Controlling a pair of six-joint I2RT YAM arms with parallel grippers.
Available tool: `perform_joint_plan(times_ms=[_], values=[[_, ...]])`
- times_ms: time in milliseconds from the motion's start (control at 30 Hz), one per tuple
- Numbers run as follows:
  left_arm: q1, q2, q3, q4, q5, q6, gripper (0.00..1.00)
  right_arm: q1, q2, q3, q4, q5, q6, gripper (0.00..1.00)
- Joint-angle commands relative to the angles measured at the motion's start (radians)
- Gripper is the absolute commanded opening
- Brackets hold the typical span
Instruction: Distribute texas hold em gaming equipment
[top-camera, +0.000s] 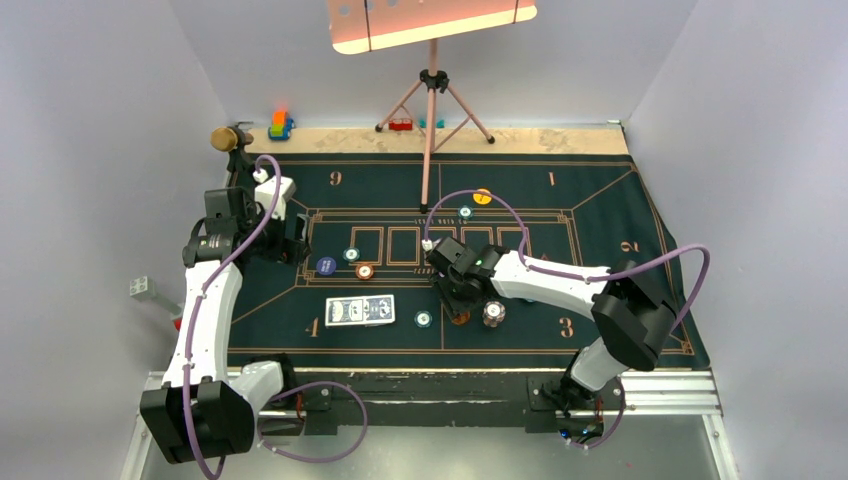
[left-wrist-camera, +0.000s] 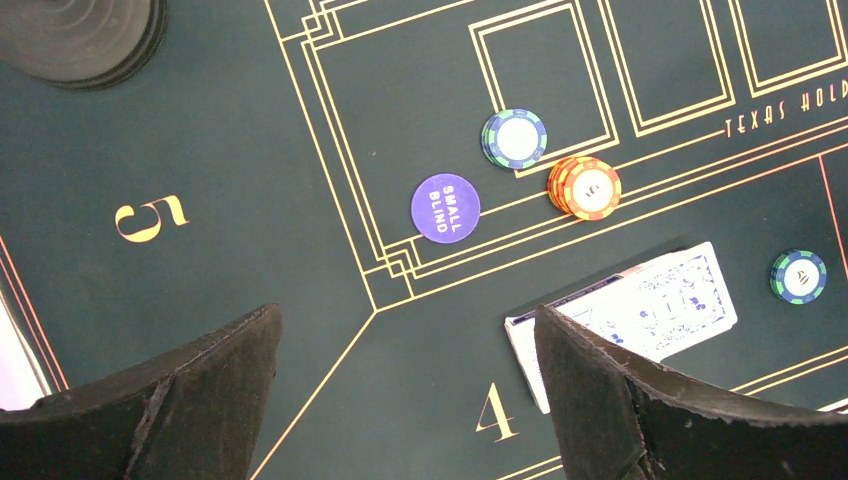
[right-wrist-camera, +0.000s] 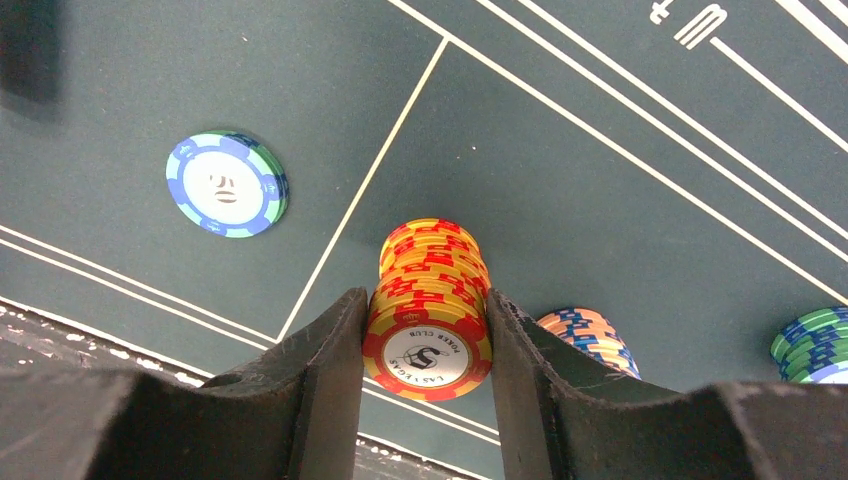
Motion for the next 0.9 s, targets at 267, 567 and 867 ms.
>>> perform_joint_plan(times_ms=[267, 567, 867], values=[[0.009, -0.014, 0.001, 0.022, 0.012, -0.005, 1.0, -0.002, -0.019, 0.116, -0.09, 0.082, 0.008, 0.25], [0.01, -0.017, 0.0, 0.022, 0.01, -0.006, 1.0, -0.106, -0.022, 0.241, -0.108, 0.075, -0.008, 0.22], [0.01, -0.023, -0.002, 0.021, 0.01, -0.003, 1.0, -0.36, 0.106, 0.452, -0.123, 0.097, -0.019, 0.22]])
